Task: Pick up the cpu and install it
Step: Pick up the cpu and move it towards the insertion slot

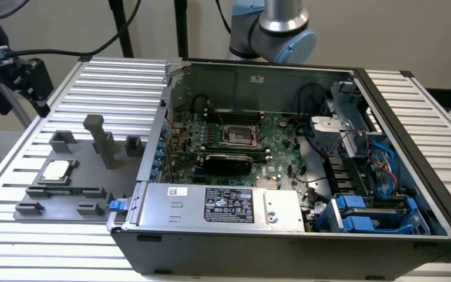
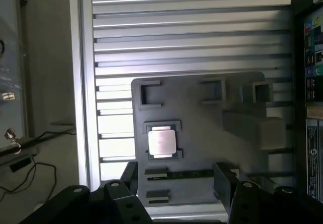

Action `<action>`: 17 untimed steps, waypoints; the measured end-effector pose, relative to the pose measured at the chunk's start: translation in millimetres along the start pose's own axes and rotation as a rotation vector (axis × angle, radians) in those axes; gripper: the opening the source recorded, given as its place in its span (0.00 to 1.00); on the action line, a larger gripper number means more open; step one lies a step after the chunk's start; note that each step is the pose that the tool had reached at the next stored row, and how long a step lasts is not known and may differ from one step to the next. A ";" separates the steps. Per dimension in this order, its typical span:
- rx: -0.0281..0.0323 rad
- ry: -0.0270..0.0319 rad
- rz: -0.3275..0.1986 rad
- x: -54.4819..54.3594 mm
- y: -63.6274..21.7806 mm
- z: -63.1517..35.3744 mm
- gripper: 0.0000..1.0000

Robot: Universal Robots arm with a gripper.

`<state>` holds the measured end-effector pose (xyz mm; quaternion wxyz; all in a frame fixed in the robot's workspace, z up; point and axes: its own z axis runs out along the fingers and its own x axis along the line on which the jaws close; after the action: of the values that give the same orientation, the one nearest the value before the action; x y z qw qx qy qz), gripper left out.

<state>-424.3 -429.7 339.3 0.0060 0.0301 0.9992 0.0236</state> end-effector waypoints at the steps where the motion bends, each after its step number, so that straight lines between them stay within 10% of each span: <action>1: -0.0001 0.0000 0.000 0.2 -0.5 1.8 0.71; 17: 0.0001 0.0000 -0.001 1.7 -9.2 30.5 0.79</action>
<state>-426.2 -437.3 308.4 0.0061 0.0296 0.9993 0.0236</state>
